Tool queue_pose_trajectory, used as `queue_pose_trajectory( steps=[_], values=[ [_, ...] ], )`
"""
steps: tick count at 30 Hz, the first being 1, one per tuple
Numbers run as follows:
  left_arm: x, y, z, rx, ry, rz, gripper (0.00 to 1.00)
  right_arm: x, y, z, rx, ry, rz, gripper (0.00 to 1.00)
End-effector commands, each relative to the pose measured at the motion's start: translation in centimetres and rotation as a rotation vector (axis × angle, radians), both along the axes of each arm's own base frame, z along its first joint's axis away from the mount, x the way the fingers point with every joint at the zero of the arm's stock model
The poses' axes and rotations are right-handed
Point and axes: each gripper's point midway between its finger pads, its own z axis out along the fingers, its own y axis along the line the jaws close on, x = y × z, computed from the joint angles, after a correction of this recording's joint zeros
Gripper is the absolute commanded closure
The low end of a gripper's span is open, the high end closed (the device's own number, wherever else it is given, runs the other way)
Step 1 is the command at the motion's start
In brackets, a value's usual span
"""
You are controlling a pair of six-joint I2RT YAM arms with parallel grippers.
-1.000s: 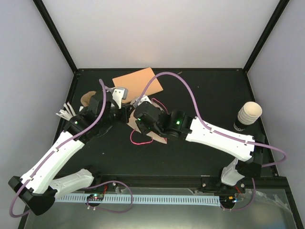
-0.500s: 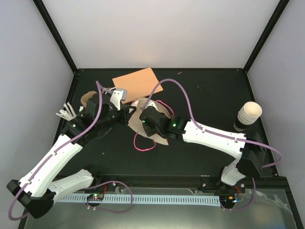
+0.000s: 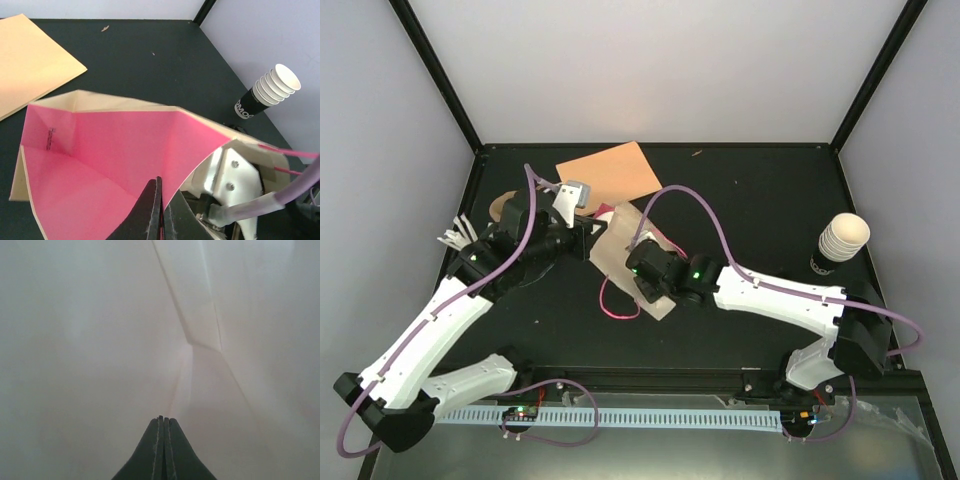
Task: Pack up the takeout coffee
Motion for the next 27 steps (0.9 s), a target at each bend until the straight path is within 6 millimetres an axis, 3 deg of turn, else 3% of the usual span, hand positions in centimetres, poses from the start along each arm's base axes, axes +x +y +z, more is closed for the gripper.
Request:
queue_pose_trajectory(
  steps=[1, 8, 17, 23, 27],
  values=[
    [0.2, 0.5, 3.3, 0.022, -0.08, 0.006, 0.98, -0.7, -2.6, -1.7, -0.105, 0.011, -0.003, 0.99],
    [0.1, 0.5, 4.0, 0.053, -0.088, -0.016, 0.98, -0.9, -3.9, -2.8, -0.154, 0.012, -0.015, 0.99],
    [-2.3, -2.0, 3.9, -0.015, -0.035, -0.201, 0.98, 0.5, -0.8, -1.1, -0.113, -0.024, 0.035, 0.99],
    [-3.8, -2.4, 4.3, -0.026, -0.035, -0.279, 0.98, 2.4, -0.9, -1.4, -0.116, 0.022, 0.022, 0.99],
    [-4.0, -2.4, 4.5, -0.038, -0.042, -0.285, 0.98, 2.5, -0.7, -1.8, -0.074, 0.089, 0.023, 0.99]
  ],
)
